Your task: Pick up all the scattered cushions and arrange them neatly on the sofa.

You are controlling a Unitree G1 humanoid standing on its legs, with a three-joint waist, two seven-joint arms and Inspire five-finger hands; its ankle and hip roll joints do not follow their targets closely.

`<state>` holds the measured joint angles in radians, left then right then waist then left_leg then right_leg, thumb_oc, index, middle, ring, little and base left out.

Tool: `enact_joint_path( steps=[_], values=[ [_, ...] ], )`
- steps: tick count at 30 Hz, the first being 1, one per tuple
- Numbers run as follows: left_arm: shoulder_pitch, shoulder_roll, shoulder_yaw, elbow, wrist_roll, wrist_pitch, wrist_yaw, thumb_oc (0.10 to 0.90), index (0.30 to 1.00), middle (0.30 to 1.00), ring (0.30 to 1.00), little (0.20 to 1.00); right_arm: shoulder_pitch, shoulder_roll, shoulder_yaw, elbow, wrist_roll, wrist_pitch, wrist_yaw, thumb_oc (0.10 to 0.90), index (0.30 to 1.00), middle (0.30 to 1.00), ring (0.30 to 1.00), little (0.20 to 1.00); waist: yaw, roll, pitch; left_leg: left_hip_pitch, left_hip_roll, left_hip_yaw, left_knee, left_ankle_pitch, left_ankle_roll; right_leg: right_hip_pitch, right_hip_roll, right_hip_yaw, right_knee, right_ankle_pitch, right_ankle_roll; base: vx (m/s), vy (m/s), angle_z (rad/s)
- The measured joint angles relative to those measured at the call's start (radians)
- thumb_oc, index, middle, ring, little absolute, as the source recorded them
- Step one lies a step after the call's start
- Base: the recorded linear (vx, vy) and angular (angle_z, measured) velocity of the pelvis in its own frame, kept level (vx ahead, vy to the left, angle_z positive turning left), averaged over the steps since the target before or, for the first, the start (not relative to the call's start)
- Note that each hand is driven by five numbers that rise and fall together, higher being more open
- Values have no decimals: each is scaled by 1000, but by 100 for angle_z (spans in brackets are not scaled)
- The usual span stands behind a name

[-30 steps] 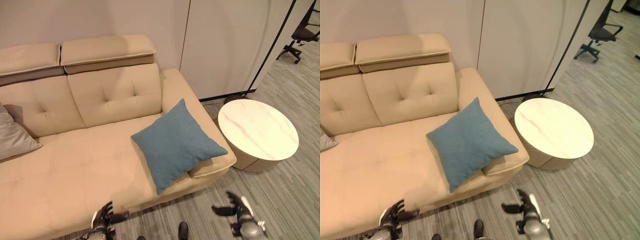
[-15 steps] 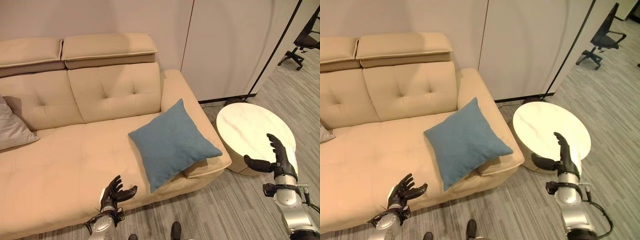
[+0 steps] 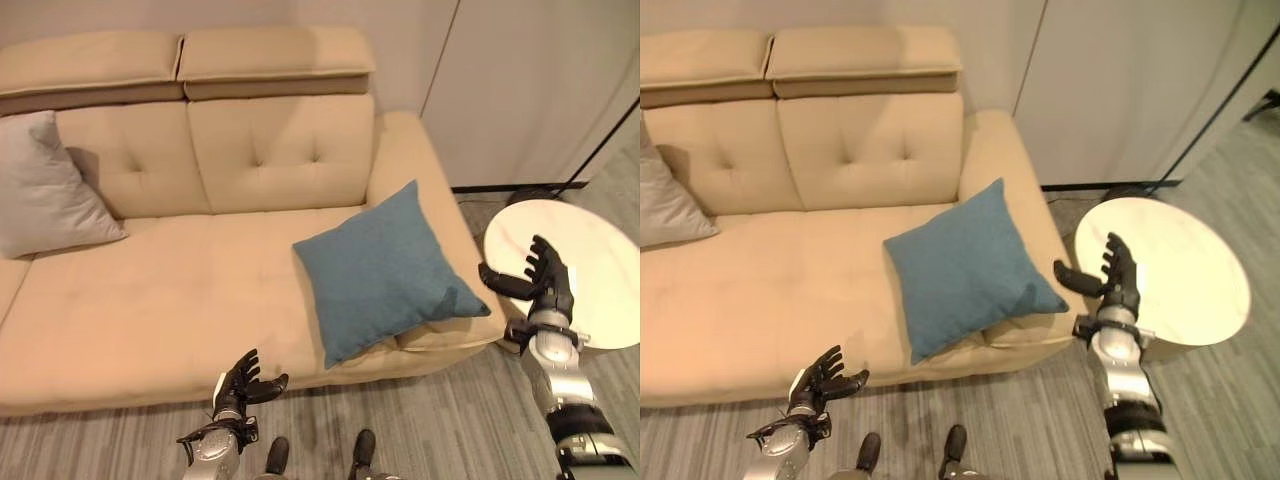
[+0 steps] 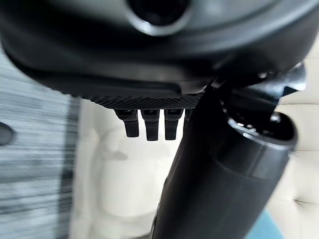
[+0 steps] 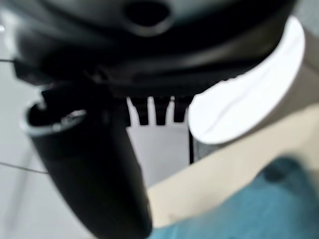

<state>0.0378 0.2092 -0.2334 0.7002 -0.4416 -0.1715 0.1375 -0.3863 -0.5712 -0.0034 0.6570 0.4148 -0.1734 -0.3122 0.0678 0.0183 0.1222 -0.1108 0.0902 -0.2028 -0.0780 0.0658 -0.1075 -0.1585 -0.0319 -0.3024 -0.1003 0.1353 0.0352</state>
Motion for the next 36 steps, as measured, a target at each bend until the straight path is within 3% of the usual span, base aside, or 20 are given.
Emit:
enact_joint_path(
  steps=[9, 16, 20, 25, 31, 36],
  values=[
    [-22, 4, -3, -3, -34, -4, 0, 800, 900, 900, 900, 900, -131, -3, 106, 161, 5, -9, 4, 800, 900, 900, 900, 900, 30, 11, 31, -84, -1, -23, 3, 15, -14, -69, -2, -27, 6, 2, -3, -32, 1, 9],
    [-152, 9, -10, -17, -79, -24, 23, 800, 900, 900, 900, 900, -202, -1, 147, 197, 0, -9, -1, 800, 900, 900, 900, 900, 25, 11, 105, -135, 1, -25, 3, 31, -25, -106, 1, -49, 7, 7, -9, -16, -10, 9],
    [-236, 11, -21, -43, -108, -40, 56, 800, 900, 900, 900, 900, -203, 3, 156, 174, -2, -12, -2, 800, 900, 900, 900, 900, 6, 6, 109, -149, 1, -23, 3, 31, -25, -120, 2, -50, 7, 5, -7, -21, -9, 0],
    [-436, 33, -22, -33, -111, -55, 104, 800, 900, 900, 900, 900, -218, 7, 235, 110, -22, -15, -8, 800, 900, 900, 900, 900, -34, -25, 127, -181, 7, -12, 3, 32, -26, -159, 7, -45, 7, 17, -21, -34, -10, -8],
    [-636, 32, -42, 109, -120, -75, 153, 800, 900, 900, 900, 900, -336, 17, 334, 111, -23, -14, -8, 800, 900, 900, 900, 900, -81, -47, 139, -223, 13, 36, 3, 32, -26, -223, 14, -4, 8, 36, -31, -36, 8, -21],
    [-705, 4, -77, 204, -146, -73, 181, 800, 900, 900, 900, 900, -389, 44, 357, 65, -22, -14, -21, 800, 900, 900, 900, 900, -112, -63, 153, -258, 14, 59, 2, 32, -26, -271, 15, 14, 8, 46, -37, -27, 11, -13]
  ],
)
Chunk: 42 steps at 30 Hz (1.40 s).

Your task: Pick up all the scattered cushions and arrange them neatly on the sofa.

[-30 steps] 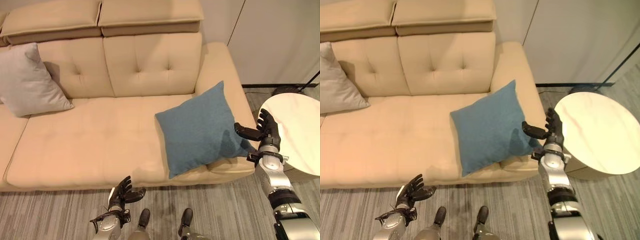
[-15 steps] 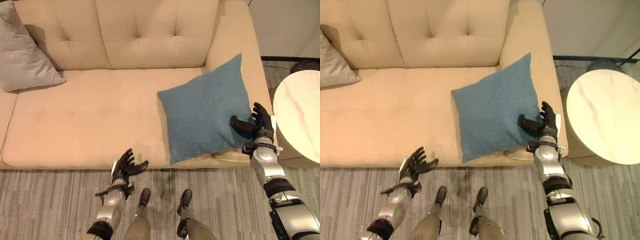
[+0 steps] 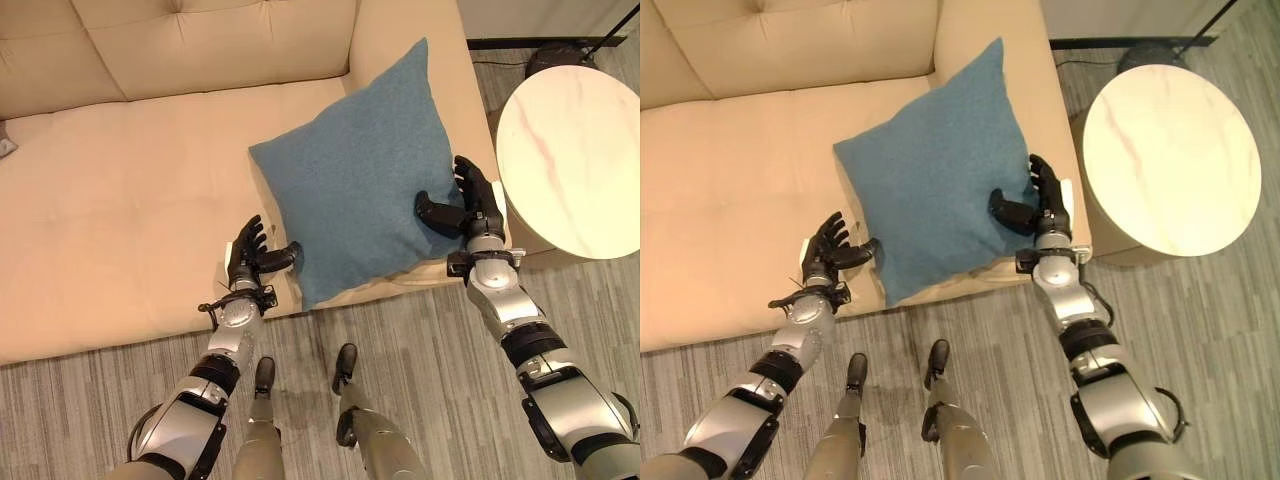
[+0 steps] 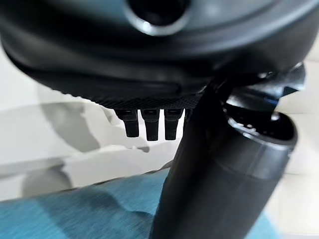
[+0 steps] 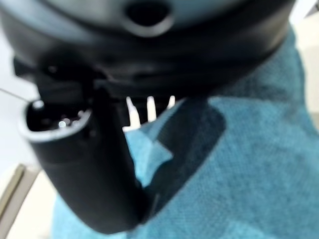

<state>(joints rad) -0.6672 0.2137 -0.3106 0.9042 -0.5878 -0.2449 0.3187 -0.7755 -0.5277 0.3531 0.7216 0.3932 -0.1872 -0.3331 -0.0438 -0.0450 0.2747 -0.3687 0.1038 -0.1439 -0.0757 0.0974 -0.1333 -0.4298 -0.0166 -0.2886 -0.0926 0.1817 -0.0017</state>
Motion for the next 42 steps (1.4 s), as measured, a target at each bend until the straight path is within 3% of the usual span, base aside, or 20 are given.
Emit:
enact_joint_path(
  steps=[3, 7, 8, 9, 10, 11, 20, 24, 26, 29, 33, 35, 39, 42],
  values=[
    [-46, -12, -3, 5, -4, 0, 4, 800, 900, 900, 900, 900, -50, 1, 16, -25, 0, -2, -15, 800, 900, 900, 900, 900, -2, -20, 24, -31, -1, 25, -1, 6, -2, -44, 1, 24, 0, 19, -7, -5, -8, -19],
    [-59, -32, -5, -5, -23, -1, 5, 800, 900, 900, 900, 900, -70, 13, 32, -35, 0, -7, -25, 800, 900, 900, 900, 900, -8, -24, 33, -35, 1, 37, -1, 7, -2, -57, 4, 45, 0, 25, -9, 8, -8, -12],
    [-59, -32, -3, -12, -40, -1, 11, 599, 599, 599, 599, 599, -70, 17, 30, -36, 0, -7, -26, 698, 747, 747, 747, 747, -8, -24, 33, -35, 1, 41, -2, 7, -2, -57, 4, 46, 0, 25, -9, 20, -6, -5],
    [-59, -32, -3, -17, -42, -1, 13, 516, 474, 474, 474, 474, -71, 25, 29, -36, 0, -8, -31, 552, 528, 528, 528, 528, -8, -24, 33, -35, 2, 42, -2, 7, -2, -57, 5, 46, 0, 25, -10, 0, 0, 0],
    [-57, -33, -6, -31, -52, -1, 18, 400, 300, 300, 300, 300, -71, 32, 29, -36, -1, -9, -39, 436, 354, 354, 354, 354, -11, -24, 33, -35, 2, 43, -2, 7, -2, -58, 6, 47, 0, 26, -10, 0, 0, 0],
    [-51, -32, -6, -51, -61, -1, 21, 400, 300, 300, 300, 300, -70, 38, 29, -36, -1, -9, -44, 400, 300, 300, 300, 300, -12, -24, 33, -35, 2, 44, -2, 7, -2, -58, 6, 48, 0, 26, -10, 0, 0, 0],
    [-24, 17, -3, -110, -79, 0, 27, 400, 300, 300, 300, 300, -15, 46, -26, -76, -22, -23, -52, 400, 300, 300, 300, 300, 2, -24, 33, -15, 0, 50, -3, 11, -5, -41, 1, 49, 0, 32, -15, 1, 0, 1],
    [70, 17, 11, -177, -77, 2, 27, 400, 300, 300, 300, 300, 101, 81, -51, -117, -34, -15, -39, 400, 300, 300, 300, 300, 9, -21, 34, 37, -7, 49, -3, 27, -16, 19, -12, 46, 0, 31, -15, 1, -13, 10],
    [90, 18, 6, -179, -74, 2, 27, 400, 300, 300, 300, 300, 139, 81, -48, -119, -35, -13, -35, 400, 300, 300, 300, 300, 14, -12, 37, 51, -13, 44, -3, 28, -15, 39, -18, 44, 0, 28, -11, 8, 5, 14],
    [199, 37, 18, -327, -46, 11, 26, 400, 300, 300, 300, 300, 252, 108, -103, -219, -45, -7, -17, 400, 300, 300, 300, 300, 24, 0, 42, 65, -19, 42, -12, 29, -13, 51, -25, 44, 0, 24, -5, 24, 3, 6],
    [371, 39, 63, -431, -9, 13, 21, 400, 300, 300, 300, 300, 412, 180, -117, -294, -53, 4, 9, 400, 300, 300, 300, 300, 32, 8, 41, 160, -20, 40, -13, 26, -11, 151, -28, 45, -1, 8, 16, 56, -3, 7],
    [446, 44, 74, -497, 5, 13, 12, 400, 300, 300, 300, 300, 476, 181, -132, -364, -71, 4, 31, 400, 300, 300, 300, 300, 31, 24, 44, 189, -15, 34, -13, 11, 12, 185, -22, 37, -1, -3, 29, 44, -1, 14],
    [535, 46, 89, -589, 19, 22, -8, 400, 300, 300, 300, 300, 560, 180, -168, -454, -110, 5, 55, 400, 300, 300, 300, 300, 35, 47, 45, 224, -16, 9, -14, 3, 25, 236, -26, 12, -1, -6, 30, 31, -10, 23],
    [645, 26, 112, -659, 30, 23, -50, 400, 300, 300, 300, 300, 637, 168, -172, -506, -124, 4, 92, 400, 300, 300, 300, 300, 56, 75, 27, 265, -13, -13, -18, -21, 43, 301, -25, -13, -1, -25, 25, 20, -7, 25]
  ],
)
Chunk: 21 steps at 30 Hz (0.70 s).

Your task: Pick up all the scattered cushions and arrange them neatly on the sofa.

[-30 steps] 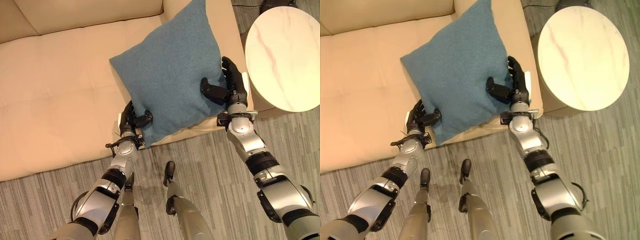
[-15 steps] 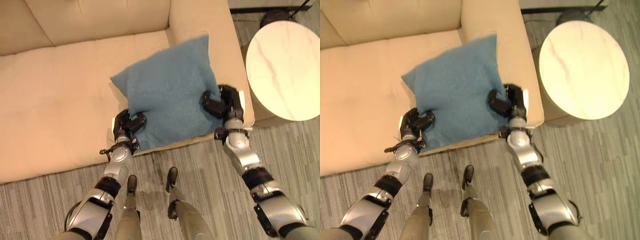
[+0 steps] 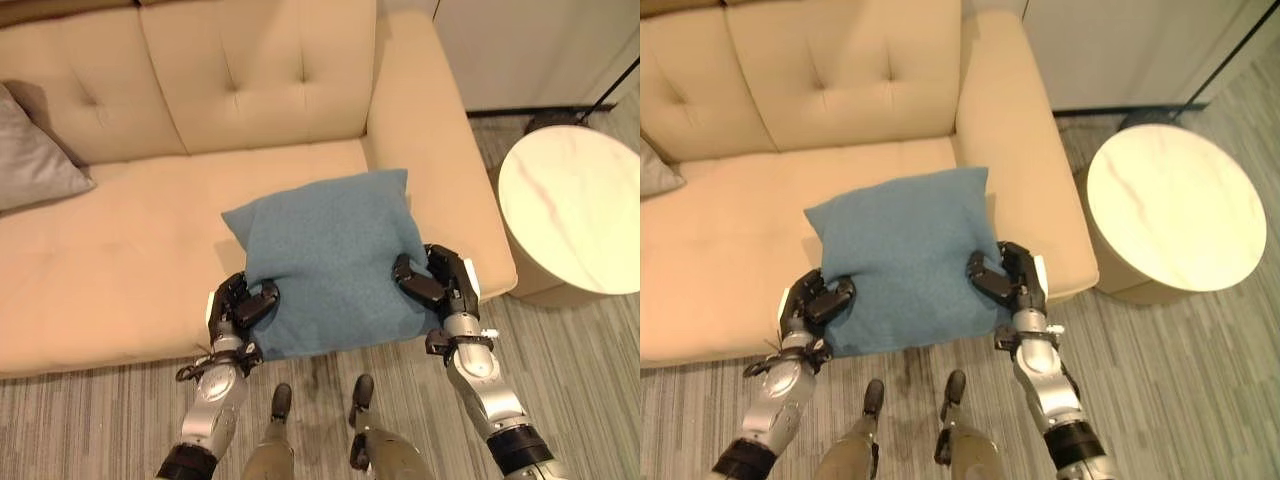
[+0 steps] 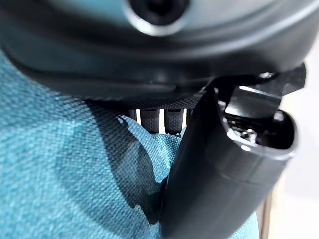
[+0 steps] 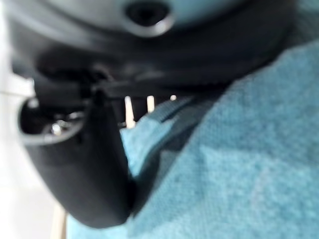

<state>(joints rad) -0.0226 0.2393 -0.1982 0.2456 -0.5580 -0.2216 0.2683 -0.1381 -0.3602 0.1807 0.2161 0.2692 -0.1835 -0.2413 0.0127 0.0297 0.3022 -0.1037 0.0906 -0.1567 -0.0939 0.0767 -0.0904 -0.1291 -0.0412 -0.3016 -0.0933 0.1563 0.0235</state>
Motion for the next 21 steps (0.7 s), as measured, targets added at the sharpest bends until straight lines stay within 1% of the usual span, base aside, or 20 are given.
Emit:
enact_joint_path(
  steps=[2, 3, 4, 5, 6, 8, 9, 10, 12, 13, 15, 16, 17, 19, 20, 21],
  values=[
    [56, -20, 14, -50, -2, 0, -16, 400, 300, 300, 300, 300, 29, -22, -2, -45, -7, 0, 13, 400, 300, 300, 300, 300, 16, 17, -10, -1, 1, -7, 3, 0, 1, 7, -1, -15, 0, -5, -7, -28, 28, 19],
    [59, -22, 15, -52, -2, 0, -17, 400, 300, 300, 300, 300, 29, -22, -2, -46, -7, 0, 15, 400, 300, 300, 300, 300, 16, 18, -11, -2, 1, -7, 3, 0, 1, 8, -1, -18, 0, -6, -8, -24, 43, 40],
    [73, -39, 17, -52, -13, 0, -19, 400, 300, 300, 300, 300, 31, -26, -3, -47, -7, 0, 23, 400, 300, 300, 300, 300, 20, 32, -19, -15, 1, -5, 26, 3, 6, 26, -7, -56, 0, -6, -14, -4, 56, 58],
    [74, -46, 15, -52, -23, 0, -21, 400, 300, 300, 300, 300, 31, -30, -4, -48, -7, 0, 23, 400, 300, 300, 300, 300, 20, 37, -22, -26, 1, 11, 42, 2, 7, 37, -11, -80, 0, -10, -14, 20, 86, 78],
    [74, -48, 12, -52, -28, 0, -22, 400, 300, 300, 300, 300, 30, -37, -9, -48, -6, 0, 25, 400, 300, 300, 300, 300, 18, 38, -22, -31, 6, 50, 51, -5, 5, 48, -19, -107, 0, -16, -14, 25, 66, 70],
    [73, -48, 11, -52, -30, 0, -37, 400, 300, 300, 300, 300, 30, -44, -16, -59, -6, 1, 33, 400, 300, 300, 300, 300, 9, 38, -24, -37, 26, 155, 60, -12, 15, 64, -34, -140, 0, -26, -6, 66, 84, 60],
    [78, -43, 11, -52, -32, 0, -40, 400, 300, 300, 300, 300, 27, -56, -15, -78, -6, 1, 46, 400, 300, 300, 300, 300, 24, 39, -29, -33, 25, 178, 68, 26, 11, 64, -43, -134, 0, -34, 10, 164, 171, 31],
    [86, -33, 14, -52, -32, 0, -41, 400, 300, 300, 300, 300, 26, -47, -15, -82, -6, 1, 50, 400, 300, 300, 300, 300, 27, 31, -33, -28, 8, 177, 67, 25, 14, 71, -54, -134, 0, -34, 22, 169, 188, 11],
    [103, -26, 27, -54, -32, 0, -44, 400, 300, 300, 300, 300, 27, -34, -11, -83, -6, 6, 67, 400, 300, 300, 300, 300, 29, 18, -41, 4, -17, 178, 44, 20, 22, 93, -72, -133, 1, -36, 33, 118, 166, 8],
    [112, -16, 37, -54, -32, 0, -49, 400, 300, 300, 300, 300, 28, -25, -10, -83, -6, 11, 76, 400, 300, 300, 300, 300, 32, 10, -45, 24, -21, 180, 35, 19, 25, 106, -81, -131, 1, -38, 36, 69, 129, 2],
    [123, -4, 46, -58, -32, 0, -61, 400, 300, 300, 300, 300, 27, -12, 2, -83, -6, 14, 83, 400, 300, 300, 300, 300, 37, -12, -58, 33, -32, 188, 34, 16, 29, 114, -96, -119, 0, -43, 44, 76, 230, -3],
    [123, 17, 49, -59, -32, 0, -61, 400, 300, 300, 300, 300, 26, -2, 9, -83, -8, 14, 87, 400, 300, 300, 300, 300, 48, -28, -64, 39, -50, 192, 39, 4, 46, 109, -106, -100, 15, -43, 55, 67, 308, -23],
    [127, 33, 45, -58, -31, 5, -62, 400, 300, 300, 300, 300, 30, 4, 7, -83, -12, 21, 88, 400, 300, 300, 300, 300, 62, -31, -64, 56, -48, 203, 63, -7, 62, 84, -134, -66, 108, -67, 66, 45, 208, -26],
    [127, 37, 45, -58, -31, 7, -62, 400, 300, 300, 300, 300, 28, 12, 7, -82, -16, 25, 88, 400, 300, 300, 300, 300, 59, -36, -62, 78, -62, 206, 74, -13, 70, 70, -160, -34, 184, -78, 79, 72, 179, -21],
    [126, 45, 45, -58, -30, 7, -64, 400, 300, 300, 300, 300, 26, 18, 6, -82, -18, 26, 88, 400, 300, 300, 300, 300, 57, -38, -62, 94, -66, 203, 76, -22, 82, 43, -181, -10, 269, -100, 99, 134, 125, -11],
    [124, 52, 46, -58, -28, 6, -66, 400, 300, 300, 300, 300, 28, 19, 6, -82, -19, 26, 88, 400, 300, 300, 300, 300, 49, -44, -63, 104, -79, 202, 76, -40, 94, 33, -188, 11, 306, -104, 106, 136, 123, -16]
  ],
)
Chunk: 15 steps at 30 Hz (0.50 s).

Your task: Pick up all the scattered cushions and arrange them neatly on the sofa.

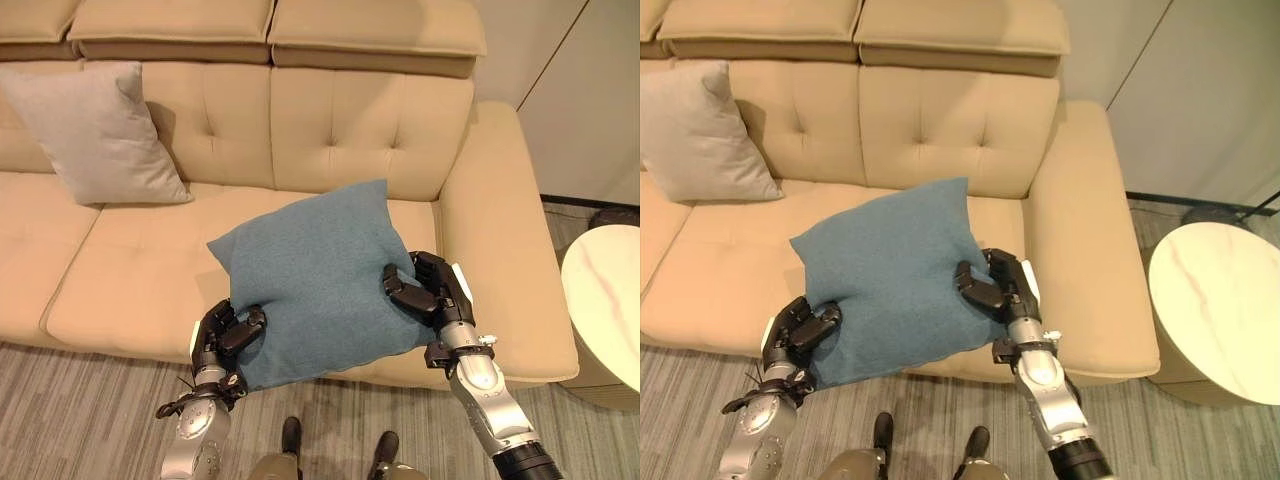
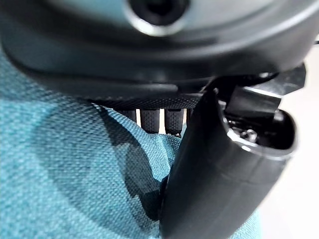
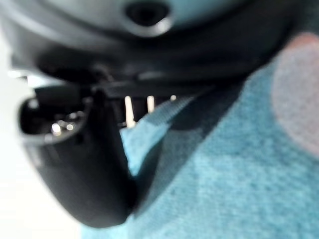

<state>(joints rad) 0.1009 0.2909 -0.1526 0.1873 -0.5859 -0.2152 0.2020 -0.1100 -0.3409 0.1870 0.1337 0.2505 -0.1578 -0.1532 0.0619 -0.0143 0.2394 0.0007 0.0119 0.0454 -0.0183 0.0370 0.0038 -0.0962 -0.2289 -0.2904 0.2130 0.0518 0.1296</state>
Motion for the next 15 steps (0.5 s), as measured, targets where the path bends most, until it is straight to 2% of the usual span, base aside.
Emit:
enact_joint_path(
  steps=[2, 3, 4, 5, 6, 7, 9, 10, 11, 12, 13, 14, 15],
  values=[
    [1, 9, 5, 0, 0, 0, -2, 400, 300, 300, 300, 300, 4, 12, 2, 0, 0, 0, 2, 400, 300, 300, 300, 300, -3, -16, -1, 23, 2, 2, -13, -17, 4, -59, -6, 71, 110, -56, 43, 200, 35, -8],
    [2, 22, 5, 0, 1, 0, -2, 400, 300, 300, 300, 300, 15, 19, 3, 0, -1, 0, 9, 400, 300, 300, 300, 300, -14, -35, -8, 26, -2, -5, -14, -27, 16, -74, 13, 94, 113, -74, 46, 206, 23, 0],
    [5, 25, 14, 3, 1, -1, -2, 400, 300, 300, 300, 300, 16, 19, 9, 0, -3, 0, 18, 400, 300, 300, 300, 300, -11, -43, -12, 35, -1, -6, -28, -38, 29, -96, 33, 108, 128, -91, 36, 226, -6, 7],
    [5, 31, 23, 12, 1, 2, -1, 400, 300, 300, 300, 300, 17, 20, 23, 0, -6, 0, 26, 400, 300, 300, 300, 300, -21, -47, -15, 38, 4, -12, -33, -25, 20, -115, 72, 130, 102, -105, 22, 167, -9, 11],
    [5, 37, 21, 13, 1, 4, -1, 400, 300, 300, 300, 300, 21, 19, 25, 0, -7, 0, 28, 400, 300, 300, 300, 300, -28, -53, -16, 41, 1, -17, -36, -20, 17, -117, 88, 130, 61, -98, 15, 231, -24, 16],
    [5, 35, 22, 14, 3, 4, -1, 400, 300, 300, 300, 300, 21, 16, 26, 0, -7, 0, 28, 400, 300, 300, 300, 300, -30, -58, -18, 44, -1, -29, -38, -40, 32, -140, 107, 138, 53, -98, 13, 141, -36, 29],
    [5, 30, 12, 19, 6, 4, 0, 400, 300, 300, 300, 300, 34, 11, 22, 2, -6, 0, 29, 400, 300, 300, 300, 300, -54, -59, -19, 54, -3, -68, -47, -41, 23, -145, 141, 160, -40, -55, -11, 198, -87, 59],
    [5, 26, 0, 28, 8, 4, 0, 400, 300, 300, 300, 300, 39, 3, 18, 8, -6, 1, 29, 400, 300, 300, 300, 300, -59, -57, -19, 73, -4, -91, -55, -35, 3, -121, 151, 164, -91, 12, -40, 187, -130, 74],
    [5, 12, -13, 40, 7, 4, 0, 400, 300, 300, 300, 300, 42, -7, 13, 19, -7, 1, 29, 400, 300, 300, 300, 300, -63, -41, -23, 83, 12, -115, -54, -41, -10, -80, 170, 157, -125, 32, -82, 179, -213, 66],
    [7, -8, -24, 38, 8, 5, 0, 400, 300, 300, 300, 300, 52, -28, -5, 22, -8, 4, 25, 400, 300, 300, 300, 300, -46, -26, -31, 74, 38, -135, -28, -44, -36, -35, 197, 141, -181, 50, -106, 136, -201, 73],
    [4, -17, -35, 41, 7, 5, 0, 400, 300, 300, 300, 300, 54, -40, -8, 21, -9, 4, 21, 400, 300, 300, 300, 300, -55, -28, -30, 50, 37, -148, 16, -43, -58, -8, 194, 111, -211, 54, -112, 102, -177, 78],
    [1, -20, -45, 41, 7, 6, 0, 400, 300, 300, 300, 300, 56, -47, -17, 21, -9, 4, 18, 400, 300, 300, 300, 300, -63, -34, -31, 26, 31, -145, 65, -46, -64, 15, 192, 96, -237, 57, -116, 39, -56, 84],
    [0, -26, -57, 41, 7, 6, -1, 400, 300, 300, 300, 300, 54, -54, -31, 20, -9, 4, 17, 400, 300, 300, 300, 300, -71, -38, -33, -7, 26, -126, 140, -54, -77, 45, 190, 90, -267, 62, -123, 81, -40, 63]
  ],
)
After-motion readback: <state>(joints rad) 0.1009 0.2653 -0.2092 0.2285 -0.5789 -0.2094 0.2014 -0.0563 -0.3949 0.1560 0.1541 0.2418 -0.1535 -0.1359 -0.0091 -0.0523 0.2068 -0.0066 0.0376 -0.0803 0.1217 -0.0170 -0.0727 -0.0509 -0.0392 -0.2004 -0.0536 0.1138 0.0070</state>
